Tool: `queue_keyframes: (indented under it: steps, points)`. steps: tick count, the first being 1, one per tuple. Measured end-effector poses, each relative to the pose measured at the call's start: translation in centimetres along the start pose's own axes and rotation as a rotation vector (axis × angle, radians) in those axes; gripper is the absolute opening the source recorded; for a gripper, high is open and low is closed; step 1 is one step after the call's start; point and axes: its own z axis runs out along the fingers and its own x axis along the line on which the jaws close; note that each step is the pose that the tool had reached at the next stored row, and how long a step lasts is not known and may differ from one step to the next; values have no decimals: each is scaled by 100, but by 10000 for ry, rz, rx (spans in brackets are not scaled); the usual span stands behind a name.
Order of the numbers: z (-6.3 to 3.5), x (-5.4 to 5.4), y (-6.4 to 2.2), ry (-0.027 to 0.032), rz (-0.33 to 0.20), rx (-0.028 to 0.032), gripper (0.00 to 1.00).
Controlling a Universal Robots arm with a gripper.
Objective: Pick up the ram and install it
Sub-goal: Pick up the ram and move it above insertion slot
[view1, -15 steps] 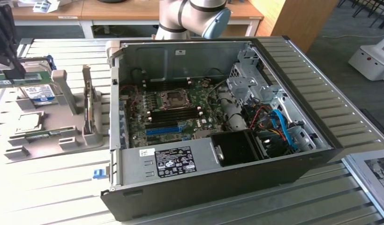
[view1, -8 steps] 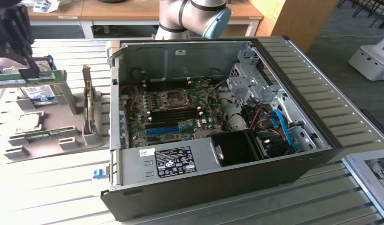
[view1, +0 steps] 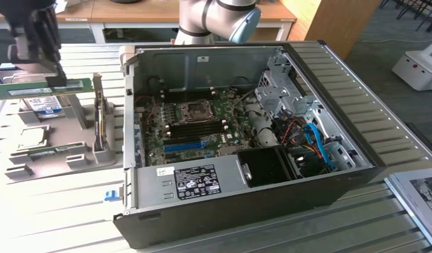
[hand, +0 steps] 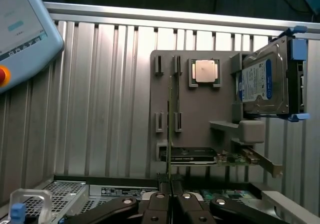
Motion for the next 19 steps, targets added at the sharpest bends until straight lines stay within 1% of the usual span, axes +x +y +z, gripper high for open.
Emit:
queue_keyframes:
  steps: [9,19]
  points:
    - [-20,12,-397,1,-1,-10,12]
    - [-39,24,-788,1,-1,-15,12]
